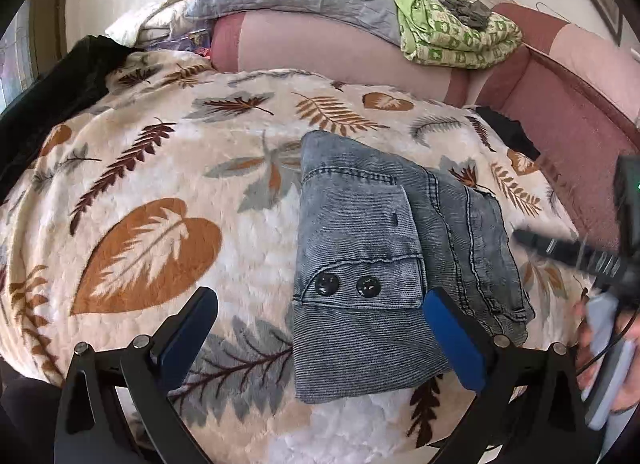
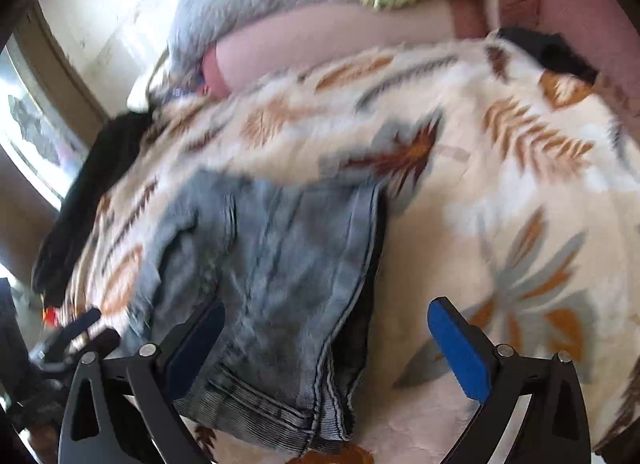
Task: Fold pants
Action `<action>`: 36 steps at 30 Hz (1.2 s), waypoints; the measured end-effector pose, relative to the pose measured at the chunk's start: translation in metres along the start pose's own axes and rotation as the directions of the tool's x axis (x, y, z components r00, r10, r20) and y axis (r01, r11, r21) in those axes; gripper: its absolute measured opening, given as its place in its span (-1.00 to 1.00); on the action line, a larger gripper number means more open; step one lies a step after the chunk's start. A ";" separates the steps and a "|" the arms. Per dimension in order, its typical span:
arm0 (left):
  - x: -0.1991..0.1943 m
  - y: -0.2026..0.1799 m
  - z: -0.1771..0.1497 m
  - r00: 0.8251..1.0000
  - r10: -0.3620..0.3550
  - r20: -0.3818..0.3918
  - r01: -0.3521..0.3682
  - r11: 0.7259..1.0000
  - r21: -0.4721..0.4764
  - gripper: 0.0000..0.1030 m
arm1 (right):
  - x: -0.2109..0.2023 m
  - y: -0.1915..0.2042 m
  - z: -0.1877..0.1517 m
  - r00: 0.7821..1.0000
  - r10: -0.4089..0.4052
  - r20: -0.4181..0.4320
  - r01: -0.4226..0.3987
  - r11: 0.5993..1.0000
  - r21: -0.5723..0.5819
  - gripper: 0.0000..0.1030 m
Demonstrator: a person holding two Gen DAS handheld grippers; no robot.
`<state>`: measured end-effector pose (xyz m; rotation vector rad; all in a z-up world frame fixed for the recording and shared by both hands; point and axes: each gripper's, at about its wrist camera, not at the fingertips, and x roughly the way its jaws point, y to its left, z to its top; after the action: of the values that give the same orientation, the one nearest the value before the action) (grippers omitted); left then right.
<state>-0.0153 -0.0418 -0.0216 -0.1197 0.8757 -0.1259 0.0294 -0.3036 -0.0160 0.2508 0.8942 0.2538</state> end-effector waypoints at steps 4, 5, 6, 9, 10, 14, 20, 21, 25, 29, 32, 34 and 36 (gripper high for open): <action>0.030 0.000 -0.011 0.995 -0.043 -0.092 0.044 0.999 0.008 0.99 | 0.003 0.011 0.031 1.000 0.000 0.015 0.001 1.000 -0.022 0.99; 0.032 0.002 -0.013 0.993 -0.065 -0.094 0.064 0.998 -0.012 0.99 | 0.010 0.012 0.036 1.000 -0.005 0.008 0.006 1.000 -0.031 0.99; 0.034 0.003 -0.014 0.992 -0.079 -0.095 0.077 0.997 -0.026 0.99 | 0.025 0.013 0.040 0.999 -0.030 -0.023 0.029 0.998 -0.048 0.99; 0.032 0.005 -0.015 0.990 -0.113 -0.088 0.110 0.993 -0.034 0.99 | 0.092 -0.002 0.034 0.945 -0.152 -0.290 0.140 0.988 -0.063 0.95; 0.028 0.006 -0.015 0.989 -0.122 -0.083 0.120 0.992 -0.028 0.99 | 0.090 -0.003 0.036 0.949 -0.127 -0.288 0.122 0.992 -0.035 0.92; 0.000 0.016 -0.007 0.984 -0.172 0.045 0.174 0.983 -0.049 0.99 | 0.054 0.016 0.066 0.962 -0.201 -0.186 0.188 0.979 -0.083 0.90; 0.003 0.024 0.017 0.971 -0.223 0.082 0.231 0.967 -0.111 0.99 | 0.057 0.100 0.126 0.977 -0.075 -0.201 0.032 0.978 -0.208 0.93; 0.010 0.025 0.015 0.972 -0.230 0.058 0.235 0.964 -0.121 0.99 | 0.076 0.120 0.132 0.964 -0.061 -0.258 -0.006 0.968 -0.251 0.93; 0.030 0.026 0.007 0.964 -0.266 -0.015 0.261 0.956 -0.132 0.99 | 0.155 0.172 0.141 0.894 -0.120 -0.432 -0.043 0.937 -0.347 0.90; 0.039 0.031 0.005 0.953 -0.300 -0.044 0.289 0.943 -0.164 0.99 | 0.213 0.200 0.132 0.794 -0.230 -0.562 -0.041 0.903 -0.428 0.41; 0.046 0.030 0.004 0.945 -0.319 -0.071 0.302 0.936 -0.179 0.99 | 0.231 0.214 0.112 0.731 -0.300 -0.613 -0.067 0.863 -0.501 -0.61; 0.045 0.023 0.001 0.951 -0.302 -0.069 0.290 0.946 -0.143 0.99 | 0.224 0.224 0.108 0.753 -0.313 -0.578 -0.066 0.839 -0.540 -0.68; 0.044 0.013 -0.001 0.950 -0.302 -0.077 0.293 0.950 -0.107 0.99 | 0.211 0.230 0.109 0.799 -0.300 -0.522 -0.049 0.832 -0.553 -0.81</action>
<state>0.0122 -0.0355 -0.0574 -0.3370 0.9526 -0.3754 0.2167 -0.0316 -0.0315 -0.4608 1.4142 0.4602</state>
